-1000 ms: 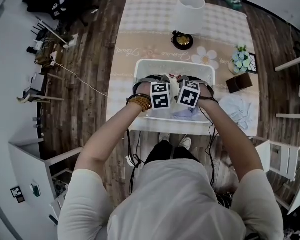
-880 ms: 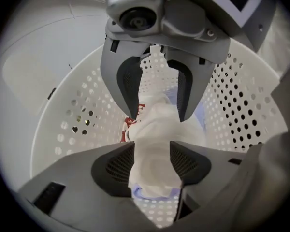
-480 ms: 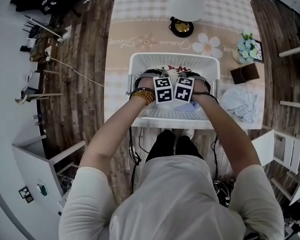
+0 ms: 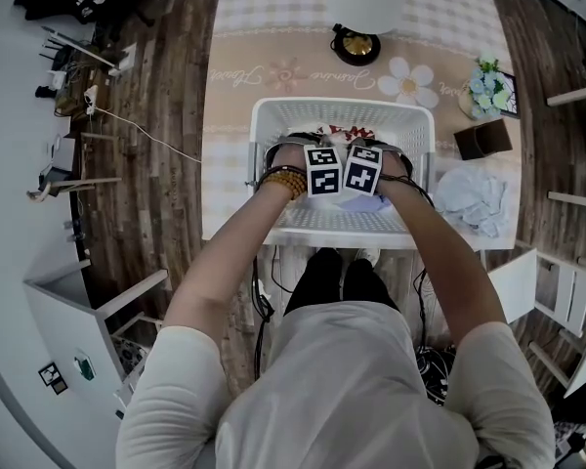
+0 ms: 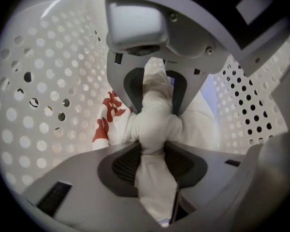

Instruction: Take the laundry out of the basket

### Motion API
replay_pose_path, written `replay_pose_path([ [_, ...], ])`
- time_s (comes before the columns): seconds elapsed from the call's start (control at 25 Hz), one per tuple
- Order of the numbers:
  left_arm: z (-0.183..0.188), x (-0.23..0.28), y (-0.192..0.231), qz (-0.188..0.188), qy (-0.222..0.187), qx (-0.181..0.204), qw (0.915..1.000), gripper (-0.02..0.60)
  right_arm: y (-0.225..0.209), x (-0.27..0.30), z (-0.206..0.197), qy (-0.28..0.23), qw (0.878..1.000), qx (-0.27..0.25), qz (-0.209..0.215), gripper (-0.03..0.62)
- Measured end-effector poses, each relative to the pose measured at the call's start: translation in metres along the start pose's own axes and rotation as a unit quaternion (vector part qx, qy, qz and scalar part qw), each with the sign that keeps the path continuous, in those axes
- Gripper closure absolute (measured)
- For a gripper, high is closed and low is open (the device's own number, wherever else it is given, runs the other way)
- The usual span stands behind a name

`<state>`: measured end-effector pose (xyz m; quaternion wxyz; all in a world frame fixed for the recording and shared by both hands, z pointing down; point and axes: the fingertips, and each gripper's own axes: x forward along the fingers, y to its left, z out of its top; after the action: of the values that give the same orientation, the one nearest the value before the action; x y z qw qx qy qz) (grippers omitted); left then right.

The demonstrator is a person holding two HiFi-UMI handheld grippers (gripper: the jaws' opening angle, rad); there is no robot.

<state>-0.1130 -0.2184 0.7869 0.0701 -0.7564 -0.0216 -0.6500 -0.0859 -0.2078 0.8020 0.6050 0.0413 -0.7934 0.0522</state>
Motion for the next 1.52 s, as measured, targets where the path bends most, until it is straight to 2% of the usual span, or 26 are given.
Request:
replay_pose_path([
  [0.2,-0.001,-0.003,-0.005,-0.009,-0.007,0.003,0.9999,0.453,0.006,-0.003,0.002,-0.003,1.0,0.009,0.02,0.414],
  [0.32,0.0,-0.018,-0.008,-0.016,-0.002,0.007,0.9998,0.507,0.01,-0.016,0.006,0.0,1.0,0.003,0.026,0.455],
  [0.56,0.005,-0.062,-0.007,-0.028,-0.005,-0.011,0.9995,0.515,0.01,-0.063,0.022,-0.009,1.0,-0.002,0.017,0.465],
  [0.8,0.015,-0.12,0.006,-0.017,-0.037,-0.045,0.9981,0.515,-0.003,-0.123,0.033,-0.028,0.999,-0.001,-0.023,0.467],
  [1.2,0.039,-0.214,0.011,0.014,-0.026,-0.024,0.9993,0.515,0.004,-0.217,0.053,-0.053,0.997,-0.03,-0.054,0.467],
  [1.28,0.046,-0.235,0.018,0.028,-0.03,-0.019,0.999,0.515,-0.002,-0.24,0.051,-0.046,0.995,-0.03,-0.078,0.467],
  [1.4,0.052,-0.272,0.037,0.086,-0.044,0.0,0.9953,0.515,-0.003,-0.27,0.061,-0.05,0.993,-0.037,-0.099,0.467],
  [1.52,0.054,-0.299,0.039,0.096,-0.049,-0.002,0.9942,0.515,-0.003,-0.298,0.07,-0.056,0.991,-0.043,-0.113,0.467],
])
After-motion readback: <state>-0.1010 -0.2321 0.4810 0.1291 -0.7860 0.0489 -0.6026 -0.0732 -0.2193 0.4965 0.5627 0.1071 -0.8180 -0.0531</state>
